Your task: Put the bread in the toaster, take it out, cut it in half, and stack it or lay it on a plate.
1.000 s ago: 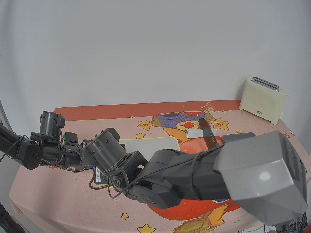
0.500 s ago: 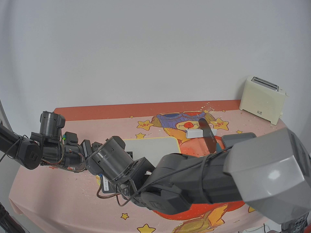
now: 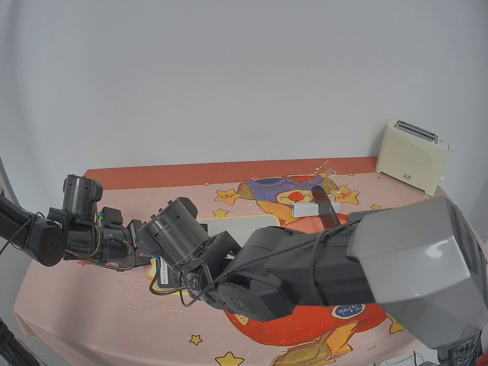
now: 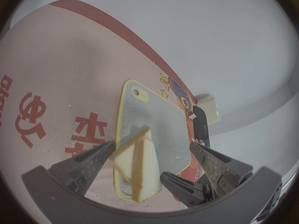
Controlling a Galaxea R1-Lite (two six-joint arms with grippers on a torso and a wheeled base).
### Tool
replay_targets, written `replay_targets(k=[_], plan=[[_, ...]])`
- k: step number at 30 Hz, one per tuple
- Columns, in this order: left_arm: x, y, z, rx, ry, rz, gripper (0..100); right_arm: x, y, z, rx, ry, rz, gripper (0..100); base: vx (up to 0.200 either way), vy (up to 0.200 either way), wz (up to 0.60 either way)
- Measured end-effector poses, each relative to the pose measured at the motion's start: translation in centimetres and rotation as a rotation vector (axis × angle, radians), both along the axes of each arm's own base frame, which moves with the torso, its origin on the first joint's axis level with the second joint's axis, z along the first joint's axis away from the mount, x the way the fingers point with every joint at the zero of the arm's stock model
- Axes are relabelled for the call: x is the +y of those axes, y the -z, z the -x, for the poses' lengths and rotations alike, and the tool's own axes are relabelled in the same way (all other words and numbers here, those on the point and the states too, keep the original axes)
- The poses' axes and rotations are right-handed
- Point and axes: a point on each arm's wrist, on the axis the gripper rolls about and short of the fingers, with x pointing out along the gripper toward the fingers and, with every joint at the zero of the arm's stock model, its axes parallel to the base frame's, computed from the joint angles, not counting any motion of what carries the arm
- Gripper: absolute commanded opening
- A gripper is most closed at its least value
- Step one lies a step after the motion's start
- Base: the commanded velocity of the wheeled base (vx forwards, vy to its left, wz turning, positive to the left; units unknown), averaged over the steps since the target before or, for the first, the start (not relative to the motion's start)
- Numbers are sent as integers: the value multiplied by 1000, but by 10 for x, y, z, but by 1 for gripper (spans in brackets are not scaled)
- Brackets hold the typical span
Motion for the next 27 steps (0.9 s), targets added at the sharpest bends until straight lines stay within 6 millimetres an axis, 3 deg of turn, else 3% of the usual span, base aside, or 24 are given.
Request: replay_targets(k=[8,18,27], plan=[[0,0,0,1,0,0,100,-10,9,-2,22,17,37,0,0,0,0],[0,0,0,1,0,0,100,-7,21,-10,22,24,48,0,0,0,0],[0,0,0,3,0,1,100,5,15,-18,-4,23,1,0,0,0,0]])
